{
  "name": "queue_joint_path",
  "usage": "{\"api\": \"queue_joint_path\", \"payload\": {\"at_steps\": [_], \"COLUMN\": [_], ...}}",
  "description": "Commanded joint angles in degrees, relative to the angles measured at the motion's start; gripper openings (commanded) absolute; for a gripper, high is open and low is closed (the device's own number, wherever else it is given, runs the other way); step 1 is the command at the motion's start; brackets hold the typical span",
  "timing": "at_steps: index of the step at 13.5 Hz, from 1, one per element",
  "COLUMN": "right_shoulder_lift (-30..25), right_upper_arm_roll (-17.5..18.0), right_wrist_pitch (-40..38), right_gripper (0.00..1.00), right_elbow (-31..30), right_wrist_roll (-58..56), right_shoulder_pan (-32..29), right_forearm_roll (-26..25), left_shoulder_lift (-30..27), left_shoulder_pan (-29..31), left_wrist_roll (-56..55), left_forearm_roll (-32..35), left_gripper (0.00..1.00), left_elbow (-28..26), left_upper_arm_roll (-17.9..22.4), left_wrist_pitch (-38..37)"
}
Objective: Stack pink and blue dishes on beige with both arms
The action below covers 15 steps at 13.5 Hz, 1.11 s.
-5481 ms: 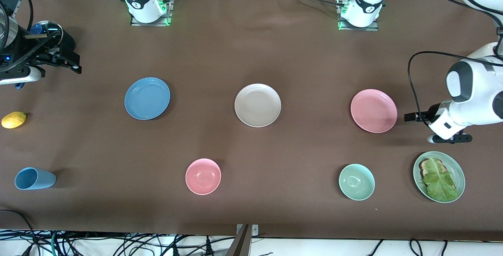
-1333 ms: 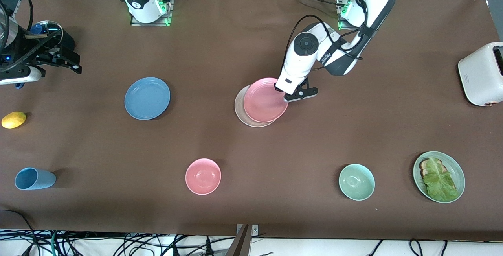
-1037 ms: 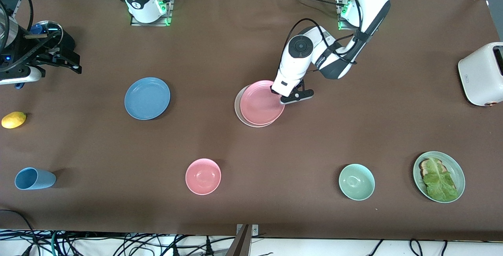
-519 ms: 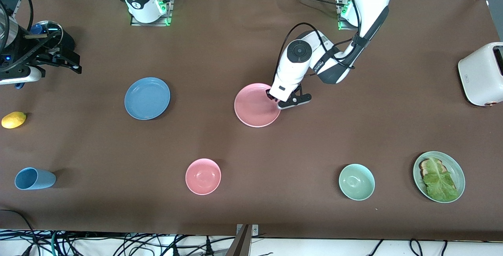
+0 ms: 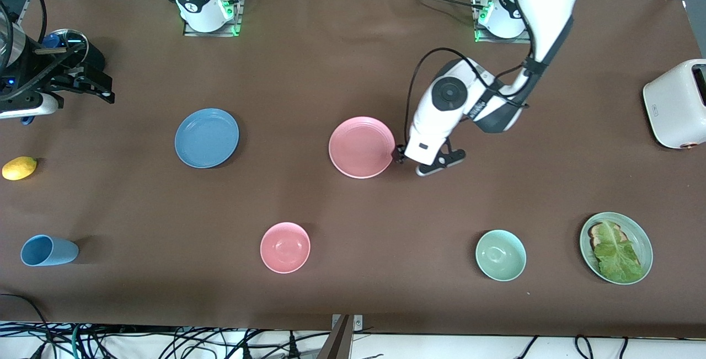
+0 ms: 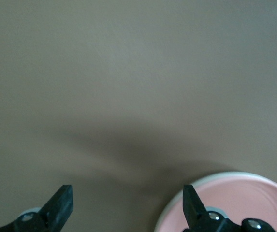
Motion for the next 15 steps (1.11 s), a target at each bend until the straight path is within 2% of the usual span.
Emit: {"api": "queue_joint_path", "payload": {"at_steps": [1, 4, 12, 15], "right_shoulder_lift": [-0.90, -0.99, -0.99, -0.90], "right_upper_arm_roll": [-0.13, -0.04, -0.13, -0.13], "right_wrist_pitch": [-0.39, -0.39, -0.30, 0.58], "right_gripper": [1.00, 1.00, 1.00, 1.00], "right_elbow": [-0.71, -0.63, -0.63, -0.54], "right_wrist_roll": [0.13, 0.22, 0.40, 0.40], "right_shoulder_pan": [0.03, 0.03, 0.12, 0.12], "right_forearm_roll": [0.54, 0.54, 0.54, 0.19], "left_shoulder_lift": [-1.72, -4.09, -4.19, -4.19], "left_shoulder_pan": [6.21, 13.86, 30.47, 33.92], "left_wrist_roll": [7.61, 15.45, 43.03, 50.52], "left_forearm_roll": [1.42, 0.10, 0.01, 0.01], "left_gripper": [1.00, 1.00, 1.00, 1.00], "left_elbow": [0.36, 0.45, 0.53, 5.17], "left_upper_arm_roll": [-0.93, -3.04, -3.04, -2.95], "left_wrist_pitch": [-2.91, -4.14, -9.15, -17.03]}}
